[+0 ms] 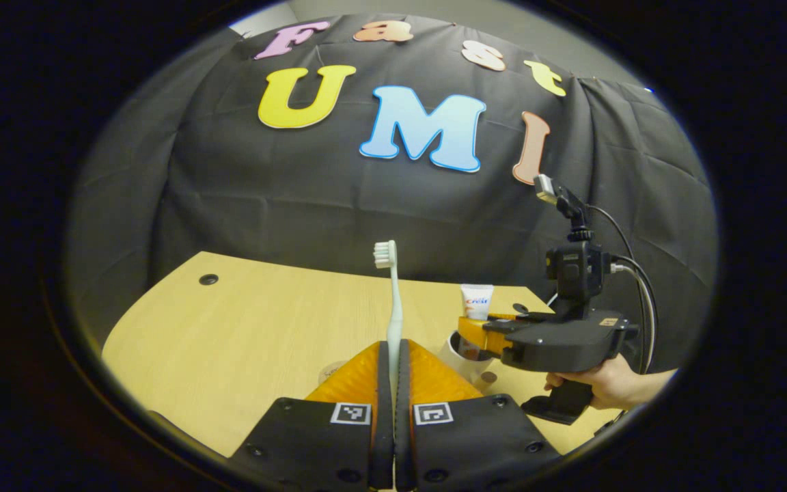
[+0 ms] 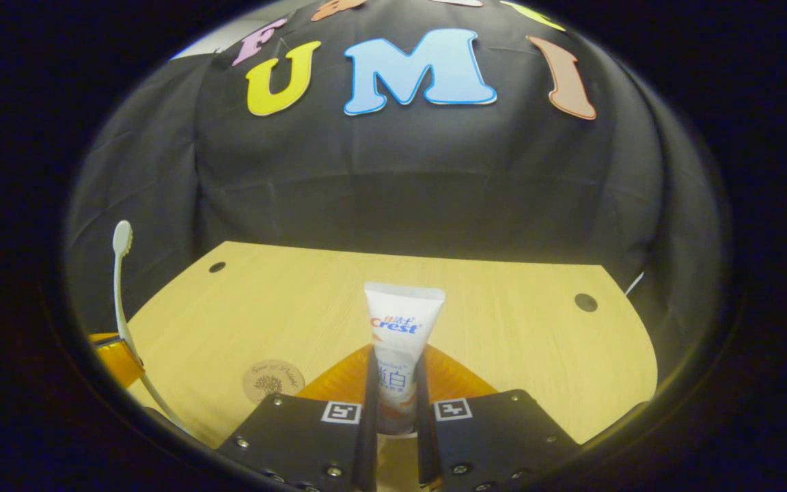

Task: Put the toothbrush and toothpaste on the desktop into the cup, then pick up the cup and place it on the coaster on the desktop.

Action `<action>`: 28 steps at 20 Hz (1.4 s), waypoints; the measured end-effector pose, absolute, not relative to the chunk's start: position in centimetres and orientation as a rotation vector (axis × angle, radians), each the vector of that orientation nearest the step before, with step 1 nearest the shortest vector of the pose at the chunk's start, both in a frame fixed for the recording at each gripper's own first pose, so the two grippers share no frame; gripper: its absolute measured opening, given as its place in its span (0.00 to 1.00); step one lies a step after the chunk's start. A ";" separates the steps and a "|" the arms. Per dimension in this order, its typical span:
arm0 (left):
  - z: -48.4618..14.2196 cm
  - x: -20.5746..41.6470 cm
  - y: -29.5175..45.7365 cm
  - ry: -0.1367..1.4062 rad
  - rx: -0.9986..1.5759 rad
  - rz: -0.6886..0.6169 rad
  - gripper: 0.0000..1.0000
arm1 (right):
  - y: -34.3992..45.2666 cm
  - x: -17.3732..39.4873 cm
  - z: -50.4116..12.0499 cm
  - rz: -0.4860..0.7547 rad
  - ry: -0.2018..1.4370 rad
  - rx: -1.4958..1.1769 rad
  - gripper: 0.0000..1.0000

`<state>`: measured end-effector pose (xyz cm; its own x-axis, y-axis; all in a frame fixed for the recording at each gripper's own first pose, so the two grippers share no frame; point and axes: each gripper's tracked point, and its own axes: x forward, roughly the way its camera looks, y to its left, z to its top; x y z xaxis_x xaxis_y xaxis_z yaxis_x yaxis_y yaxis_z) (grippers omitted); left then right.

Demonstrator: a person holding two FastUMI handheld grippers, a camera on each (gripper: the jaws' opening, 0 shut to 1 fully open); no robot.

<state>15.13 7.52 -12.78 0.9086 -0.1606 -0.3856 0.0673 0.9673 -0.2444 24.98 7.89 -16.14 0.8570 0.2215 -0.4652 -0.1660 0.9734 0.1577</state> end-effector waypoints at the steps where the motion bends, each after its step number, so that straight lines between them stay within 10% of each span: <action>1: -12.9 15.2 7.3 0.418 -0.236 -0.123 0.09 | 8.0 24.9 -16.5 0.208 0.510 0.103 0.25; 10: -12.9 15.7 6.9 0.403 -0.295 -0.114 0.09 | 7.6 24.0 -16.0 0.225 0.507 0.080 0.35; 16: -12.7 16.5 7.1 0.361 -0.354 -0.107 0.09 | 6.7 23.7 -13.3 0.212 0.427 0.085 0.76; 28: -9.6 21.2 3.6 0.186 -0.396 -0.188 0.08 | -0.8 16.4 -9.2 0.063 0.357 0.171 0.77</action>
<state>21.25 3.65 -9.57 0.9656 -0.2176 -0.1427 0.1451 0.9055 -0.3988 16.42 -0.75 -9.21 0.9350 0.0914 -0.3426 -0.0311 0.9836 0.1775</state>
